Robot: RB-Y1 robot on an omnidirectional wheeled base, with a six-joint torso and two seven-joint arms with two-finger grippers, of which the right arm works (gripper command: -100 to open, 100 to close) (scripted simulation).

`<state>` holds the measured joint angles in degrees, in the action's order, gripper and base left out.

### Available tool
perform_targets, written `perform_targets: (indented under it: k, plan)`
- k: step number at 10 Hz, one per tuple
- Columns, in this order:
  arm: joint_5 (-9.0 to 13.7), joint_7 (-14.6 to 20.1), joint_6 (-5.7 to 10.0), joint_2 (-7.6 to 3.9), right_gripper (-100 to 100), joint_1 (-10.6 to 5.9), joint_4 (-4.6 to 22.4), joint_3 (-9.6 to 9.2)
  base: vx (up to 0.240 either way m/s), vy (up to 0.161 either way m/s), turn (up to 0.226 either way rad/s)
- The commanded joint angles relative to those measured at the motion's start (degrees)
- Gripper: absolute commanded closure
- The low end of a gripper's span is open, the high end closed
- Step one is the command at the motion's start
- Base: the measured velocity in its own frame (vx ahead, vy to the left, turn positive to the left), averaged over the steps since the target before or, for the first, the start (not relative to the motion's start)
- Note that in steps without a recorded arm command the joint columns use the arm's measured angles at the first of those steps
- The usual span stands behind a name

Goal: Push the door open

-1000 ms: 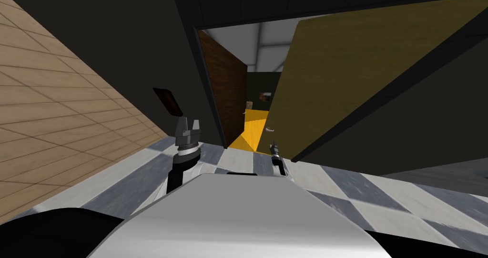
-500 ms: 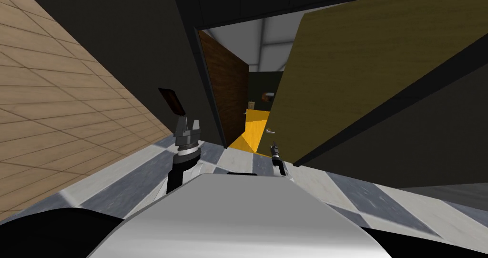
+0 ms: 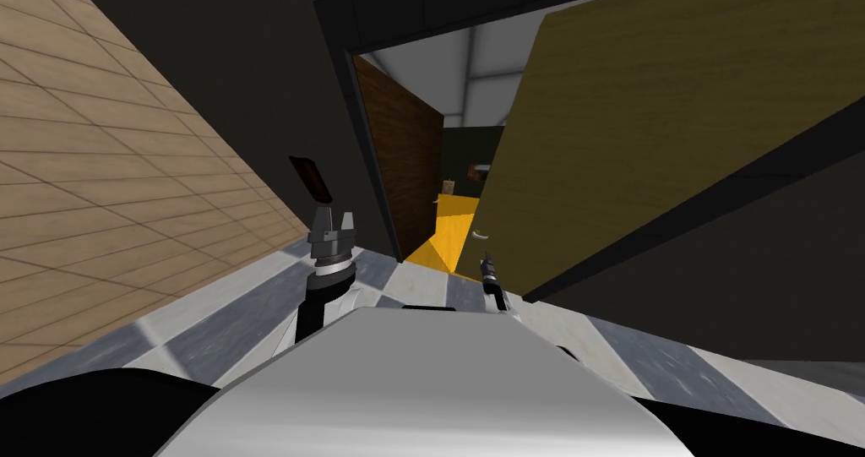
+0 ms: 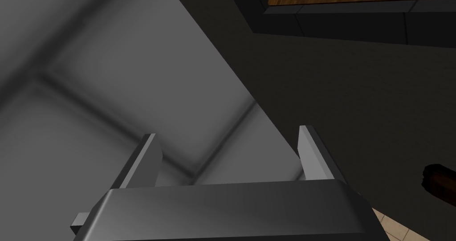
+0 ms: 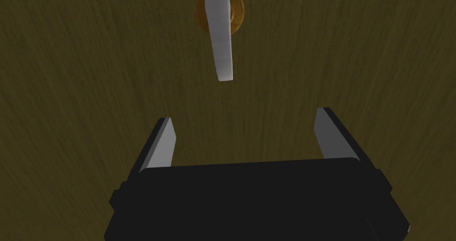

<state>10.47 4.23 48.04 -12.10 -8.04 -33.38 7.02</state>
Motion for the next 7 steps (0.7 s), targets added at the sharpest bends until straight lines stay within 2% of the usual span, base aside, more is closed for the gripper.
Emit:
perform_targets:
  k: [1, 4, 5, 7]
  plan:
    - [0.17, -0.07, 0.34, -0.14, -100, -0.82, 1.94, 0.24, 0.048, -0.079, 0.090]
    - [0.38, -0.12, 0.80, -0.33, -100, -1.79, 4.33, 0.51, 0.019, -0.080, 0.065]
    - [0.34, -0.20, 0.51, -0.21, -100, -1.43, 3.49, 0.47, 0.011, -0.028, 0.009]
    - [0.45, -0.33, 0.57, -0.18, -100, -1.54, 3.72, 0.66, 0.147, -0.041, 0.019]
